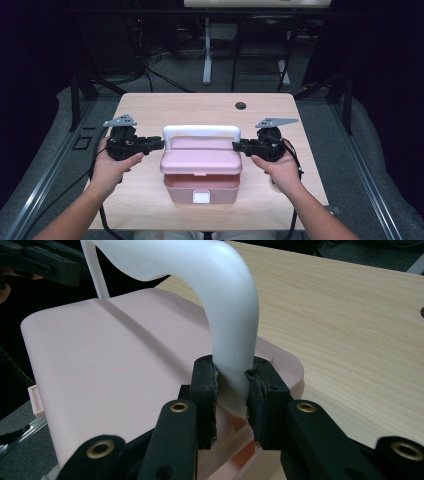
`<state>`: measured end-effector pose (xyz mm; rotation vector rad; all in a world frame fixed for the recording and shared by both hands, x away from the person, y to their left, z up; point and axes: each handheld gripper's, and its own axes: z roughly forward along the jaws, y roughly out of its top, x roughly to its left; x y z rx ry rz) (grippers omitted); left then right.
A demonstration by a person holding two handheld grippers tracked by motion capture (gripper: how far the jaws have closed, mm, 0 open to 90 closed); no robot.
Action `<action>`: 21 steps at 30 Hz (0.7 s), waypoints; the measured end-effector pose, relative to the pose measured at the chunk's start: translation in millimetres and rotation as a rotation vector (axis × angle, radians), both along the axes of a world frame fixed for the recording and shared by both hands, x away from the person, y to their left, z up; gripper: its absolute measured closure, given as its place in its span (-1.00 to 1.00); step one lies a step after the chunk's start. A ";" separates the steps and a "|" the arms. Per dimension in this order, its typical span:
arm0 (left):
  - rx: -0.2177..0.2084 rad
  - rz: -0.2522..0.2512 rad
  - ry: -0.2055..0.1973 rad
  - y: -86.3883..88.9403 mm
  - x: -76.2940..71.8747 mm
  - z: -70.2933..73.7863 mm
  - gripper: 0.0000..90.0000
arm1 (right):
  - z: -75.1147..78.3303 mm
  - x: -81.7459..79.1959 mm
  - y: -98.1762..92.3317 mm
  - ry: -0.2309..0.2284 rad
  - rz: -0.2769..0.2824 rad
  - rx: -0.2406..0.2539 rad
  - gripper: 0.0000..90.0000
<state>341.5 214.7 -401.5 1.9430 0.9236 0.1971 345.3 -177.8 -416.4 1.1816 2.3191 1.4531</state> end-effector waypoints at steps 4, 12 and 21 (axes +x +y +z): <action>0.025 -0.005 0.003 7.9 -9.0 -7.5 0.72 | 1.9 0.4 -0.2 0.004 -0.003 0.001 0.66; 0.023 -0.011 0.023 19.3 -20.8 -22.0 0.90 | 4.6 1.8 0.2 0.013 -0.010 0.004 0.66; 0.025 -0.046 0.021 16.0 -30.5 -30.8 1.00 | 7.2 4.5 0.0 0.020 -0.016 0.009 0.66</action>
